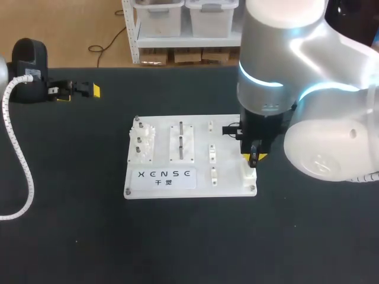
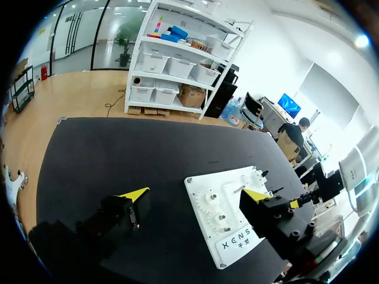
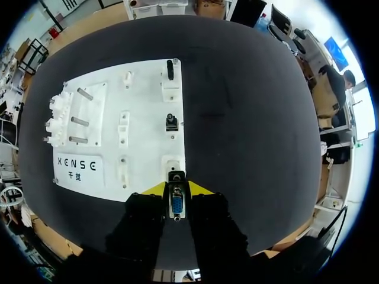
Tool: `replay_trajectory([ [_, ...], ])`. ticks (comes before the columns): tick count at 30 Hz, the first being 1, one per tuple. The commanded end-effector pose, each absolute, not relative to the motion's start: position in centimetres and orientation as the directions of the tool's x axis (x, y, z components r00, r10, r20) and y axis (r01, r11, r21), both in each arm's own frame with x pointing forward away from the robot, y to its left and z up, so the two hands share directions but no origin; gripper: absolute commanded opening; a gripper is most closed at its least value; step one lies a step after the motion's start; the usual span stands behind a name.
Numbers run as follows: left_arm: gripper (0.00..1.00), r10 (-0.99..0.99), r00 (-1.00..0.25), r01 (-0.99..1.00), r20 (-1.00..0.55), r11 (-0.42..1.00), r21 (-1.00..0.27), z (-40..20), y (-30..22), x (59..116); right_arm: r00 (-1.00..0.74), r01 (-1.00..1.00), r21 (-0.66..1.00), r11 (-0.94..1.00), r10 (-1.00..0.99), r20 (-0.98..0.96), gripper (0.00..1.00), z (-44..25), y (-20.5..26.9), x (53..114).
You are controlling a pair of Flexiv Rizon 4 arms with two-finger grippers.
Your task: Insert the USB connector, Ethernet cable, and multi-pin plug into their matching sockets one by one.
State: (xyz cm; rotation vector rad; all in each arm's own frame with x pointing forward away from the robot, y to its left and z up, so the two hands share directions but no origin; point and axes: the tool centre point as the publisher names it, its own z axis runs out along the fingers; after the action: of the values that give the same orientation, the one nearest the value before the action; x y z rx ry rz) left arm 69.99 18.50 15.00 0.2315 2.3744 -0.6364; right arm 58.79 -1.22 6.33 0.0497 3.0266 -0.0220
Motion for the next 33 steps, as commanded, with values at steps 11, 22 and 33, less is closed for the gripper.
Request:
replay_trajectory([
  [11,1.0,0.0,-0.767,0.321,-0.642,0.866,-0.383,15.0,18.5,69.99,-0.991,0.035,-0.001,0.999,0.034,-0.131,0.0,6.4,-1.16,58.71],
  [22,1.0,0.0,-0.767,0.321,-0.642,0.866,-0.383,15.0,18.5,69.99,-0.991,0.039,-0.007,0.999,0.038,-0.131,0.0,6.13,-1.07,58.82],
  [33,1.0,0.0,-0.767,0.321,-0.642,0.866,-0.383,15.0,18.5,69.99,-0.991,0.039,-0.008,0.999,0.038,-0.13,0.0,6.0,-0.97,58.85],
])
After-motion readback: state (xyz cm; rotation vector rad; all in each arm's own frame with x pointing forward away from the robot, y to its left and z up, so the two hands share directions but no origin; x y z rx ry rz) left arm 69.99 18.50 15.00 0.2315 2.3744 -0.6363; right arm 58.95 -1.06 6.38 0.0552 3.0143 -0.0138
